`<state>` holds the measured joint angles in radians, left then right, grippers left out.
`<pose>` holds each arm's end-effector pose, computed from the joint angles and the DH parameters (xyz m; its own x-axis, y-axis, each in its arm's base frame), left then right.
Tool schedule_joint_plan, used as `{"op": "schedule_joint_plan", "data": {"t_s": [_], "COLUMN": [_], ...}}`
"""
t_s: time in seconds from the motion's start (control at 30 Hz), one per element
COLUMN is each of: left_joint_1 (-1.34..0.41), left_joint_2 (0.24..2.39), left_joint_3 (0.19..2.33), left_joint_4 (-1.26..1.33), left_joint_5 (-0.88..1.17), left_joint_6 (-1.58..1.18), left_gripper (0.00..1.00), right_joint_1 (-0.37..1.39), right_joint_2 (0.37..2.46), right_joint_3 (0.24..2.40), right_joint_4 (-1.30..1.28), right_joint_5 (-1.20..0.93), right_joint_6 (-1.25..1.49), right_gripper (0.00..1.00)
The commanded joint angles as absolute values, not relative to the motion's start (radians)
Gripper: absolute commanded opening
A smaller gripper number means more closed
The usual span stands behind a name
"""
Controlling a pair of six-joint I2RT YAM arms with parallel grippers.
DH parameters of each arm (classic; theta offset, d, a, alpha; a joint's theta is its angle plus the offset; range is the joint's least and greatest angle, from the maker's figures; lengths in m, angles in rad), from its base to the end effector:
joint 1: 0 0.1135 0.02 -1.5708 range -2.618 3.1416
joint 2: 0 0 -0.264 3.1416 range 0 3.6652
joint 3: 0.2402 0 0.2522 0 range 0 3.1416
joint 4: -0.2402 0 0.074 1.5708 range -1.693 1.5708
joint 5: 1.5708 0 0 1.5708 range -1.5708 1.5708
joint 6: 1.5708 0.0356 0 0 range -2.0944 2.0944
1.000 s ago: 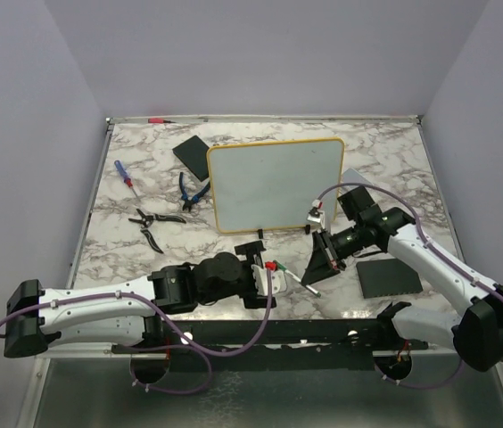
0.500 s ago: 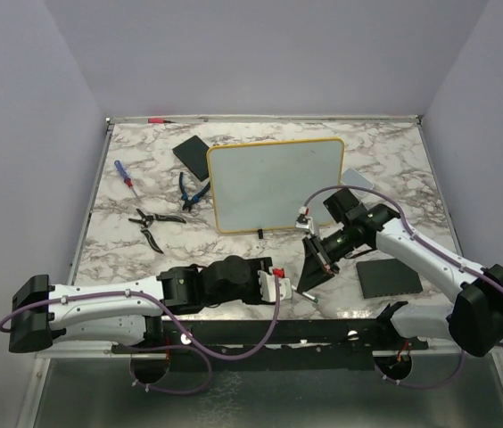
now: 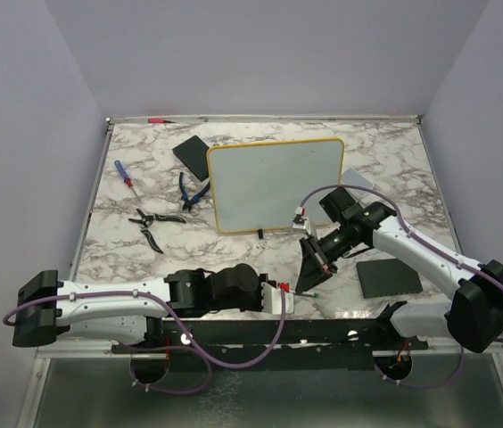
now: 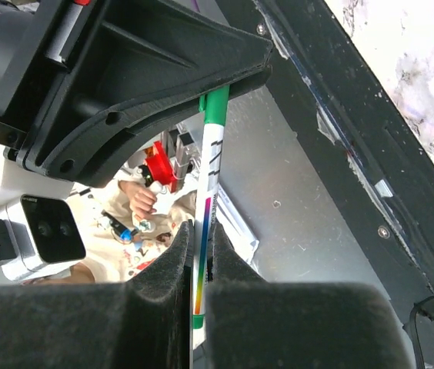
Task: Write a sentence on the whiteboard
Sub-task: Open the whiteboard marker at the center of the board.
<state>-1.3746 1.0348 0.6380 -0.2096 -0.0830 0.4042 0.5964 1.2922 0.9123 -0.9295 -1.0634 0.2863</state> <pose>0.0466 -0.2194 0.2388 0.2771 0.6166 -0.7369 0.9302 0.0202 0.3666 0.1652 0.1497 0.2440 -0.8966 -0.4428 -0.0095 -0.2154 0.4172 0.8829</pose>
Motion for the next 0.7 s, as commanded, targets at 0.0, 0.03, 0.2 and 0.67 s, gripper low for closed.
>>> {"op": "schedule_joint_plan", "data": {"t_s": [0.0,0.03,0.2,0.67], "left_joint_1": [-1.371,-1.370,-1.352,-1.050], "left_joint_2": [1.024,1.023,1.000,0.981], "left_joint_3": [0.648,0.648,0.650,0.702], "left_joint_4": [-0.153,-0.153,-0.155,-0.193], "left_joint_5": [-0.107,-0.110,-0.124,0.267], "left_joint_6": [0.379,0.374,0.311,0.238], "left_gripper": [0.00,0.00,0.00,0.00], "right_joint_1": [0.607,0.608,0.597,0.433], "right_joint_2": [1.307,1.306,1.246,1.052], "right_joint_3": [0.944,0.953,1.035,1.051], "right_joint_4": [-0.959,-0.957,-0.898,-0.749], "right_joint_5": [-1.053,-1.042,-0.851,-0.790], "right_joint_6": [0.272,0.277,0.379,0.381], "right_gripper": [0.00,0.04,0.57,0.68]}}
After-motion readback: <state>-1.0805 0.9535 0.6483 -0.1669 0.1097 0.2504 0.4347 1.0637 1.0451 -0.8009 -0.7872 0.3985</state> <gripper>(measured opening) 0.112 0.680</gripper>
